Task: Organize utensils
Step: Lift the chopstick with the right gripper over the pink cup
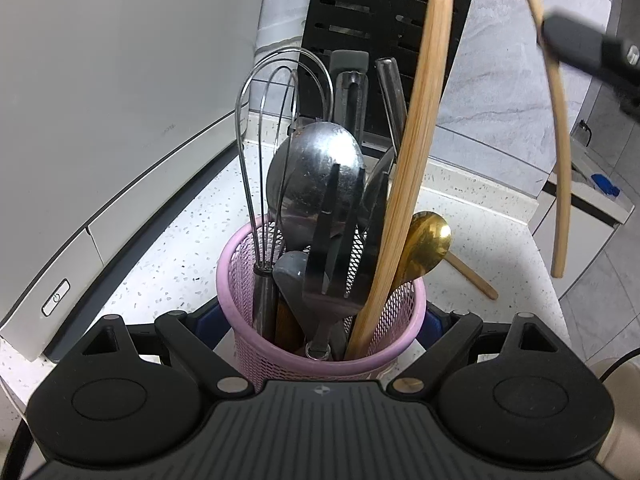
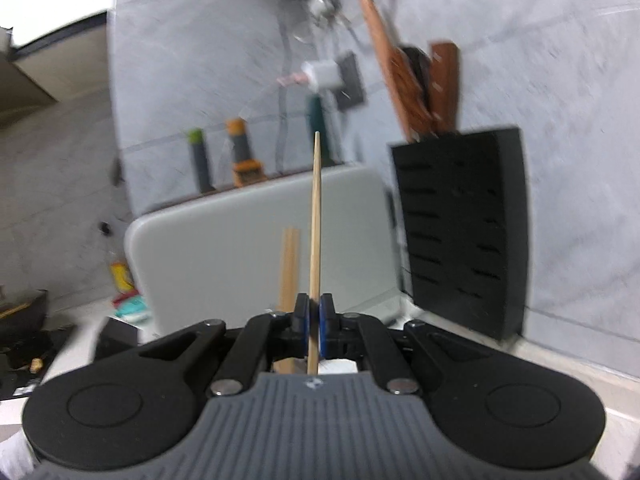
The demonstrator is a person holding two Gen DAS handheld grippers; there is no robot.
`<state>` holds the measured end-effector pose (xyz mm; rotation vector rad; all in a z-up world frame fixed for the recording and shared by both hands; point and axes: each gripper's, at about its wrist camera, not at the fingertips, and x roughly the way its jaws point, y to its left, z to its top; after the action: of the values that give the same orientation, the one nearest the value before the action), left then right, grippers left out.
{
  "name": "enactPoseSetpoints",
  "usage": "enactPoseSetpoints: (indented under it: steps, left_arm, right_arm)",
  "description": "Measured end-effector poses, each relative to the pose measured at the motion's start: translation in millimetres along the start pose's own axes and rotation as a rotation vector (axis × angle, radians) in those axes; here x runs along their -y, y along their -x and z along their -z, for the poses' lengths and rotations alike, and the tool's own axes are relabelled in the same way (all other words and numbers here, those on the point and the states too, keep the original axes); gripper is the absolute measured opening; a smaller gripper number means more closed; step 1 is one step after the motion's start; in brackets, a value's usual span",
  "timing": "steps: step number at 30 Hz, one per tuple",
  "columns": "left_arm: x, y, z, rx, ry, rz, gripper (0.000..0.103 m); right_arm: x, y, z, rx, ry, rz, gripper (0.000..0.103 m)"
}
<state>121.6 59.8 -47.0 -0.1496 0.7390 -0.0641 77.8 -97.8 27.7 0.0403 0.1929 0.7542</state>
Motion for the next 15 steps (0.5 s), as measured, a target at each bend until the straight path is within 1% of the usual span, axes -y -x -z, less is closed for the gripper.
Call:
enactPoseSetpoints:
  steps: [6,11,15]
  left_arm:
    - [4.3,-4.2,0.9,-0.015,-0.011,-0.019,0.103]
    - [5.4,-3.8,0.8,-0.017,-0.011,-0.022,0.103]
    - [5.3,-3.8,0.5,-0.018,-0.011,-0.022,0.103]
  right_arm:
    - [-5.0,-13.5,2.3,0.046,0.000,-0.106,0.001]
    - [-15.7,-23.8,10.2,0.069,0.047,-0.146,0.001]
    - [-20.6,-35.3,16.2,0.068,0.074,-0.169,0.001]
